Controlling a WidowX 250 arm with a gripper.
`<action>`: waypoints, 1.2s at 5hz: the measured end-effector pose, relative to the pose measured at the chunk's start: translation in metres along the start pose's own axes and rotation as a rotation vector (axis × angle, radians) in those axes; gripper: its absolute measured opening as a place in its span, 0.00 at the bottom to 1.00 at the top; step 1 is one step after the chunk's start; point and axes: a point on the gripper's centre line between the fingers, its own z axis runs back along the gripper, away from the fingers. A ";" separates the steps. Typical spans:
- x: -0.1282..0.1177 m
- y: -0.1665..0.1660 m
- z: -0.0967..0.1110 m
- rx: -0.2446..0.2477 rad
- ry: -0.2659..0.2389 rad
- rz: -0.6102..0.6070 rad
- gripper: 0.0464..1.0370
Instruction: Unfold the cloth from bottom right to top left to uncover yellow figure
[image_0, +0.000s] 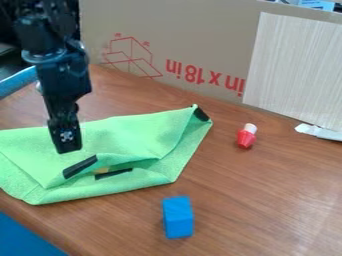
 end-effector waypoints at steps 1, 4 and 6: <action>-0.003 0.000 -0.002 0.028 -0.073 -0.020 0.96; -0.003 -0.009 -0.024 0.100 -0.170 -0.121 0.96; 0.005 -0.012 -0.038 0.119 -0.145 -0.139 0.96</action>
